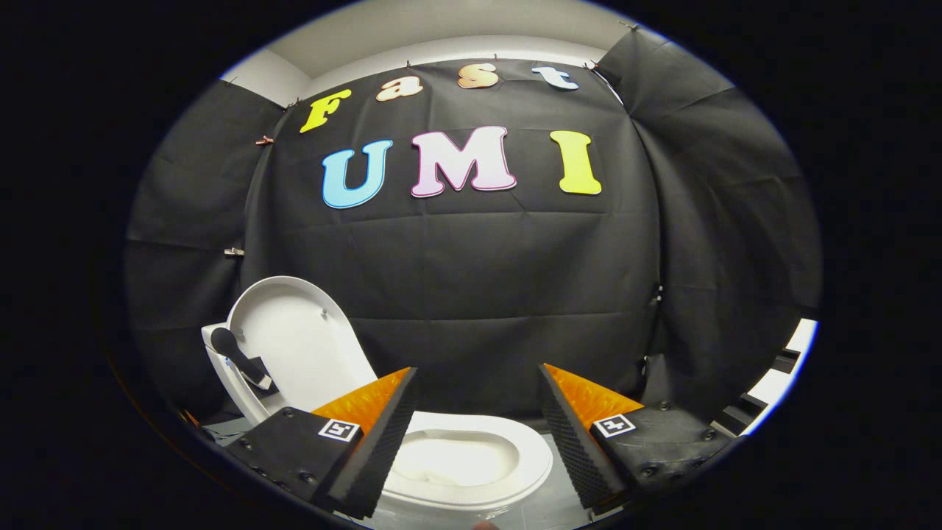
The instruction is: Open the toilet lid.
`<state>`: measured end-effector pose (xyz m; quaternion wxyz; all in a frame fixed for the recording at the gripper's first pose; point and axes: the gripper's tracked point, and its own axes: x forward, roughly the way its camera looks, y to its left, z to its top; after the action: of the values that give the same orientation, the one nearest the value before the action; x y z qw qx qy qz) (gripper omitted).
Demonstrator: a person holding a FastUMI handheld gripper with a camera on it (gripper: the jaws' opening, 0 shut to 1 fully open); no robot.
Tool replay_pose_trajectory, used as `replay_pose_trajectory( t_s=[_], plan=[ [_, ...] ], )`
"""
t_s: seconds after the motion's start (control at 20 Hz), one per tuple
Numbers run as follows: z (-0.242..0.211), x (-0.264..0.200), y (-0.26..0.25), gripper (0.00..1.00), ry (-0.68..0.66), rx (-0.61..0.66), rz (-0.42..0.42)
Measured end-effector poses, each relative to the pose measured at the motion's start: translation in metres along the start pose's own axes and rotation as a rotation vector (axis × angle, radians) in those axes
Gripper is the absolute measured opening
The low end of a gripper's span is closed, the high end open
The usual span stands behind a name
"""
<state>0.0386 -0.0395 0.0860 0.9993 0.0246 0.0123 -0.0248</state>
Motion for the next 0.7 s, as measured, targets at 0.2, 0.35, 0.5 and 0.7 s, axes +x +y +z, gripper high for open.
replay_pose_trajectory(
  t_s=[0.2,0.35,0.5,0.7],
  plan=[
    [0.0008,-0.0009,0.0011,0.99,0.000,-0.009,0.003],
    [0.0048,-0.0001,-0.0003,0.99,-0.013,-0.033,0.001],
    [-0.0013,0.0009,0.0008,0.99,0.004,-0.019,0.006],
    [-0.0033,-0.0017,-0.0003,0.99,0.010,-0.012,0.001]
  ],
)
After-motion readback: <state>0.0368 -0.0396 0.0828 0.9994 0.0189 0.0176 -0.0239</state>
